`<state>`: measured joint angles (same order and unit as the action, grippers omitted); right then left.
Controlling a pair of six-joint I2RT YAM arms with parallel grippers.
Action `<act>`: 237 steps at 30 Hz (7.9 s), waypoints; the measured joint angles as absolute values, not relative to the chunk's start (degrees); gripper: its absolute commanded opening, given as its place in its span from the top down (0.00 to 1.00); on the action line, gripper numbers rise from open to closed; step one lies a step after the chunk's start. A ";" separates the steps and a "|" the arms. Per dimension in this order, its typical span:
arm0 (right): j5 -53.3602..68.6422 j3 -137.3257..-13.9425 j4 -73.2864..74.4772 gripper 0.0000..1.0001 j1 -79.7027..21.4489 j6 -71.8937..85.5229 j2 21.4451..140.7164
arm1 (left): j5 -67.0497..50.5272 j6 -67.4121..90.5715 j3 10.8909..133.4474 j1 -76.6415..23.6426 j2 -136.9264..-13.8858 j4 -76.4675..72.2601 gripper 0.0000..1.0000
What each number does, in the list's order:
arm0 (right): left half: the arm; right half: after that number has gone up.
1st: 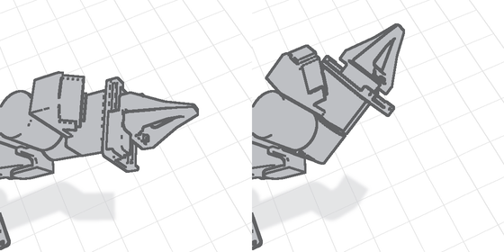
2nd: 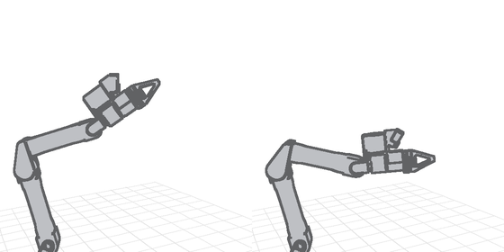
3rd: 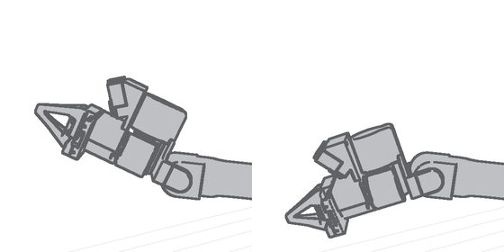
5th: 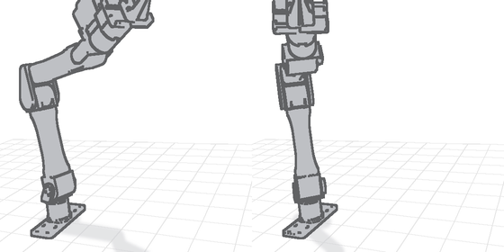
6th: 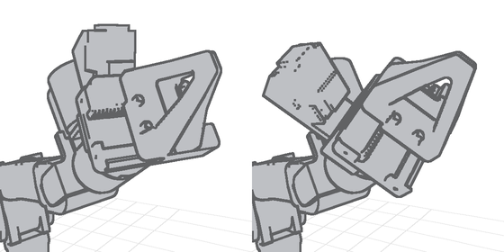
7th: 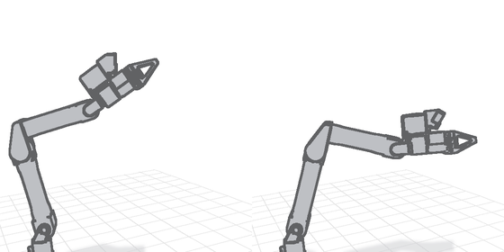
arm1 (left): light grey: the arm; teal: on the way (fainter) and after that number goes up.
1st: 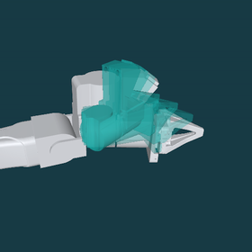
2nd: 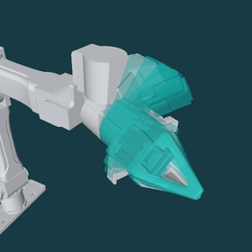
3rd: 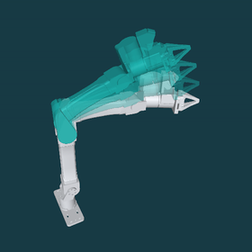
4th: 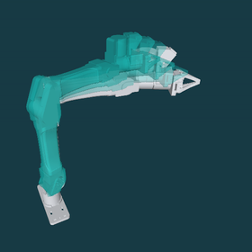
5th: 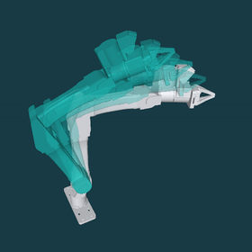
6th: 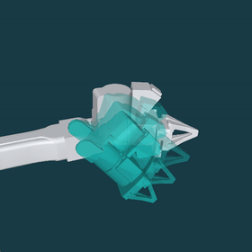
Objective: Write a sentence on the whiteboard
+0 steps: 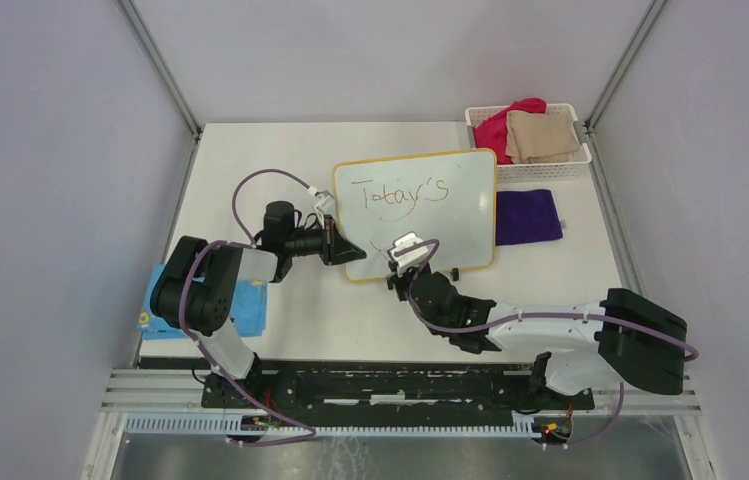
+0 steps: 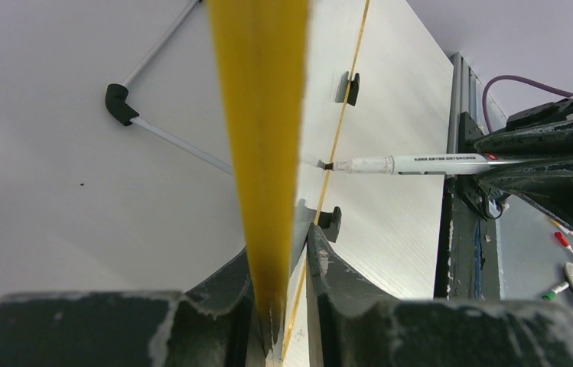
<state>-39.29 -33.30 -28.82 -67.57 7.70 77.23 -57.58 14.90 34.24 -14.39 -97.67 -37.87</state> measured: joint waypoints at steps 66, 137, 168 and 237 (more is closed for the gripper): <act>-26.52 -34.13 -27.81 1.00 -67.24 8.51 79.02 | -57.56 14.90 34.30 -14.52 -97.76 -38.02 0.98; -28.23 -30.61 -24.56 1.00 -58.37 6.96 68.27 | -57.49 14.90 34.50 -14.61 -97.89 -37.91 0.98; -25.45 -31.99 -22.20 1.00 -58.00 6.83 66.04 | -57.52 14.90 34.54 -14.61 -97.89 -37.87 0.98; -25.26 -28.42 -21.67 1.00 -54.04 8.45 62.92 | -57.52 14.90 34.63 -14.61 -98.00 -37.85 0.98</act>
